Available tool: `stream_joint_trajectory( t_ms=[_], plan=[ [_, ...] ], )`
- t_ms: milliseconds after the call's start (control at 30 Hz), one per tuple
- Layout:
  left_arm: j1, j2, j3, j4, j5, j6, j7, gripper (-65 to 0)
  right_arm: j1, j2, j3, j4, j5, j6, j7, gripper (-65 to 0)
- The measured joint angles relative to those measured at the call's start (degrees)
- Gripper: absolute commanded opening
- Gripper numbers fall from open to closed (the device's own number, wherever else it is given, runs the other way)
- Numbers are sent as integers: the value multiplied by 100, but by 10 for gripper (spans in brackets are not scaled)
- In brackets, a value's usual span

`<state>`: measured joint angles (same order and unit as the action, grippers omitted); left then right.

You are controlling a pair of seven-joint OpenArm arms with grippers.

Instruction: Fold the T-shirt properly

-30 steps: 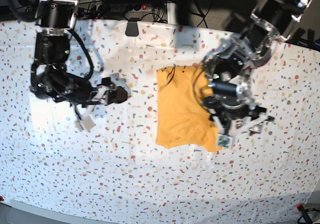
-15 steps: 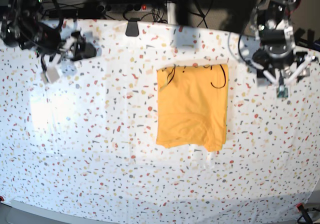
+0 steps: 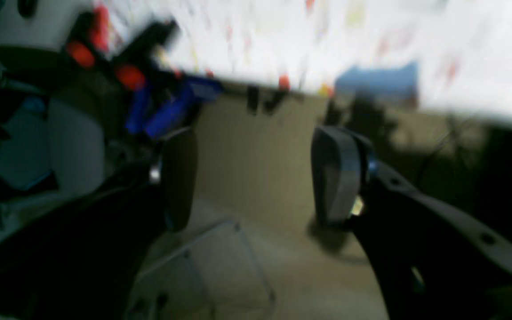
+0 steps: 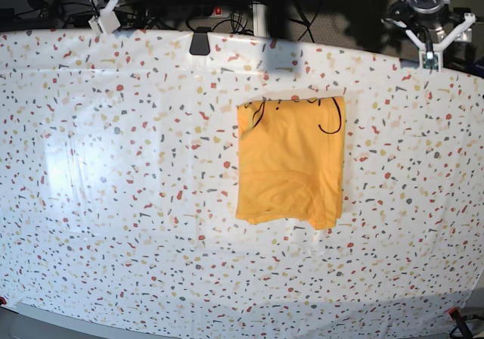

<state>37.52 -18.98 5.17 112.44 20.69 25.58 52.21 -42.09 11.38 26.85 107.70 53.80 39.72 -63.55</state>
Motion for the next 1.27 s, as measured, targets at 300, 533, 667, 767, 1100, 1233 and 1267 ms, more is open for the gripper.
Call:
stream_joint_trajectory(
  t_ms=[300, 533, 667, 767, 1100, 1233, 1267],
  plan=[
    [-1021, 398, 0, -4411, -833, -4, -1626, -259, 83, 229, -1202, -1840, -1720, -22, 1663, -351],
    [-2057, 610, 0, -7040, -1506, -52, -3657, -260, 990, 321, -2439, -4784, -3230, -17, 4481, -351],
    [-2225, 579, -11, -7466, -1517, -1193, -4024, -260, 1803, 295, -3038, -6457, -3915, -37, 5604, -351],
    [-2151, 599, -22, -7663, -1517, -2872, -4404, -260, 2332, 306, -3447, -7298, -4074, -42, 5897, -351],
    [-2085, 857, -22, -7945, -1475, -4074, -4430, -259, 2892, 341, -4256, -7558, -4706, -363, 6186, -351],
    [-2083, 931, -20, -7945, -1475, -4065, -4413, -259, 2859, 328, -4358, -7573, -5414, -1403, 6332, -351],
    [-2083, 955, -20, -7945, -1475, -4081, -4415, -259, 2857, 345, -4391, -7573, -5412, -1425, 6332, -351]
  ],
)
